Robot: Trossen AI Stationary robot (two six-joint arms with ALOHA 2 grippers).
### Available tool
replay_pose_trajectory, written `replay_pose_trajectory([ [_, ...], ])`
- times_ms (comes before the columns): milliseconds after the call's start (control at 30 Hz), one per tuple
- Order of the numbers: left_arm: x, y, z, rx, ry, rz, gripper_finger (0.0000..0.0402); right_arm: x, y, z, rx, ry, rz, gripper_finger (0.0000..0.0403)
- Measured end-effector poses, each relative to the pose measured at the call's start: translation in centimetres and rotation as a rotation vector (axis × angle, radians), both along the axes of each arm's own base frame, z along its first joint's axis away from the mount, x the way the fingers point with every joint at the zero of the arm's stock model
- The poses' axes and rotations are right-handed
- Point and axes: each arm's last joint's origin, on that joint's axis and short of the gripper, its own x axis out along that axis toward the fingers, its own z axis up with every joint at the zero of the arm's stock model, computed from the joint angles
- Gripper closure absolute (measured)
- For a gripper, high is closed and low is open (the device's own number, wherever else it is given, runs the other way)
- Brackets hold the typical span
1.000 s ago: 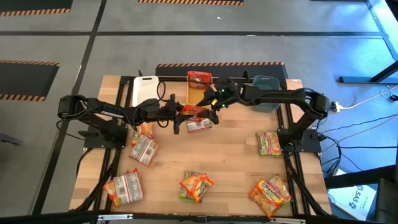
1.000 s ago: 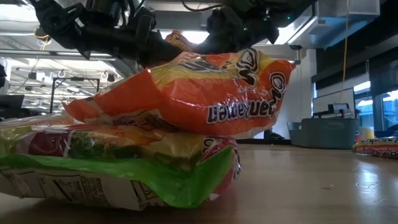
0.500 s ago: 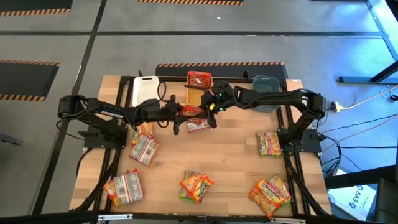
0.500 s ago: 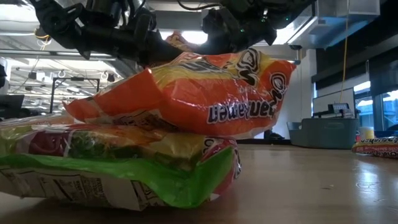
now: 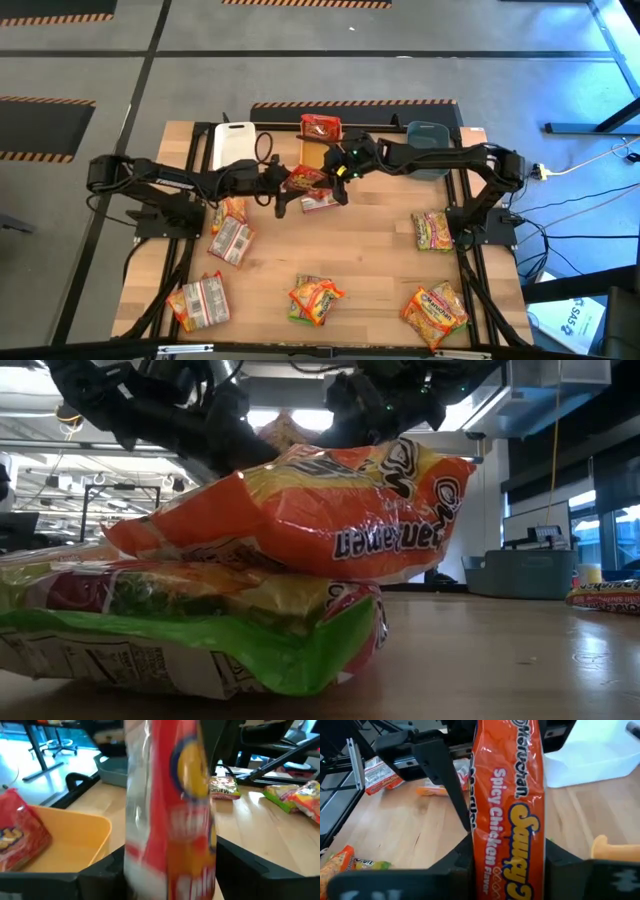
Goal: Sort Maruchan noodles
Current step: Put the orange noodle pack into the yellow bin
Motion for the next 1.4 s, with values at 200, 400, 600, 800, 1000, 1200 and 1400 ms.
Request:
replay_pose_trajectory([
  [200,-2.7,-0.5,1.5,-0.017,0.085,0.009,0.0194,-0.5,-0.5,2.0,-0.055,0.008,-0.008,0.0306],
  [400,-4.4,-0.9,1.3,-0.067,0.207,0.009,0.0194,-0.7,-2.4,4.7,-0.184,0.031,-0.074,0.0303],
  [600,-4.1,-1.5,0.6,-0.080,0.254,-0.016,0.0194,-1.6,-5.7,7.4,-0.304,0.017,-0.161,0.0307],
  [800,-3.6,-1.8,0.1,-0.069,0.269,-0.010,0.0195,-1.6,-9.3,8.5,-0.301,0.063,-0.214,0.0302],
  [1000,-3.5,-1.8,0.0,-0.069,0.270,-0.009,0.0195,-0.1,-12.9,6.7,-0.254,0.233,-0.189,0.0301],
  [1200,-3.5,-1.8,0.0,-0.078,0.266,-0.006,0.0195,1.2,-15.4,2.7,-0.210,0.363,-0.146,0.0300],
  [1400,-3.5,-1.8,0.0,-0.086,0.265,-0.002,0.0195,2.2,-16.5,-0.4,-0.205,0.402,-0.139,0.0300],
])
